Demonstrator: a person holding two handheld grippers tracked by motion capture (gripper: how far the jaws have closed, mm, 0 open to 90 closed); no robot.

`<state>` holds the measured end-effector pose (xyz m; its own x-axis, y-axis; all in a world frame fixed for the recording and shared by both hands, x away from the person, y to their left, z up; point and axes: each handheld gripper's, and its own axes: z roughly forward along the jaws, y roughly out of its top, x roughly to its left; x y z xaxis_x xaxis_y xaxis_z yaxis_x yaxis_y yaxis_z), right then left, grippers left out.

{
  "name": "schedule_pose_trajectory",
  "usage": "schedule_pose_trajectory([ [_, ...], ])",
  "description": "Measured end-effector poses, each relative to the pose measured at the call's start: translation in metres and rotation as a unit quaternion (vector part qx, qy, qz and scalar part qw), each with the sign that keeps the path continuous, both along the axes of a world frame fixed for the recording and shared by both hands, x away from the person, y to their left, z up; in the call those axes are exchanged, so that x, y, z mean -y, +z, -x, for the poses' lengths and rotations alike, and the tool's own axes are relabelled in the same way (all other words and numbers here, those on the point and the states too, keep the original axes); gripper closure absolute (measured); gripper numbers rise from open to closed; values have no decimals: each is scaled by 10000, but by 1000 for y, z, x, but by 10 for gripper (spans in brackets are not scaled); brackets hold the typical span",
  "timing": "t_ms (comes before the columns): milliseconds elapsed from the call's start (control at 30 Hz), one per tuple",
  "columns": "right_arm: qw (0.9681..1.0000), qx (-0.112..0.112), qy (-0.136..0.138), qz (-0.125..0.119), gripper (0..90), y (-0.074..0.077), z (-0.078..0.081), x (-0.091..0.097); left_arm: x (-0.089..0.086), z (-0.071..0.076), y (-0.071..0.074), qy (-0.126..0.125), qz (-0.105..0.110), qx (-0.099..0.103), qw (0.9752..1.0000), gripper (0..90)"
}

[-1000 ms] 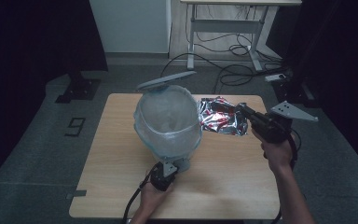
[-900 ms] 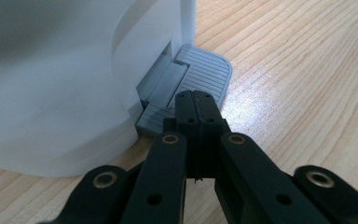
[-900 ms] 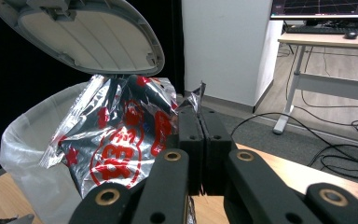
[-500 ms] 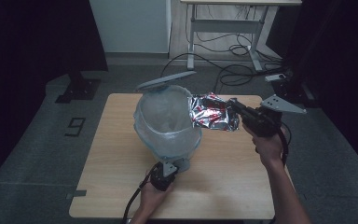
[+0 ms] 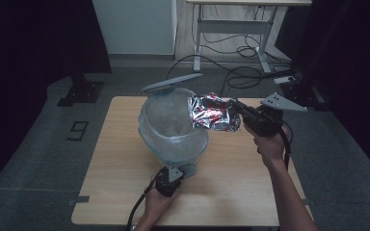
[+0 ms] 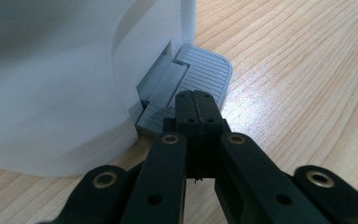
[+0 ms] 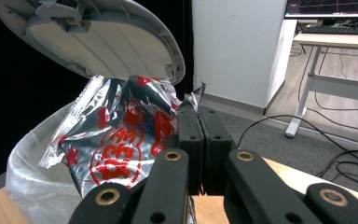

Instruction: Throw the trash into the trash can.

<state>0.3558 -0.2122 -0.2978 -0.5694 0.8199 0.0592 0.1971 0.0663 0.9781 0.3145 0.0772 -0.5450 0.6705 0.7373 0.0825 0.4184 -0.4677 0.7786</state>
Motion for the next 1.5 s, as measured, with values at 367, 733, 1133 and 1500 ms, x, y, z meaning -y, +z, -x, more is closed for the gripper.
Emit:
schedule_pose_trajectory([
  [367, 10000, -7, 34, 79, 882, 2, -10, -15, 0, 0, 0, -5, 7, -12, 10000, 900],
  [733, 9999, -40, 105, 89, 882, 3, -18, -30, -1, 0, 0, -8, 12, -14, 10000, 900],
  [1133, 9998, -120, 133, 85, 882, 0, -27, -42, 0, 0, 0, -8, 7, -10, 10000, 900],
  [1500, 9997, -153, 185, 100, 882, -1, -33, -53, -1, 0, 0, -10, 10, -11, 10000, 900],
])
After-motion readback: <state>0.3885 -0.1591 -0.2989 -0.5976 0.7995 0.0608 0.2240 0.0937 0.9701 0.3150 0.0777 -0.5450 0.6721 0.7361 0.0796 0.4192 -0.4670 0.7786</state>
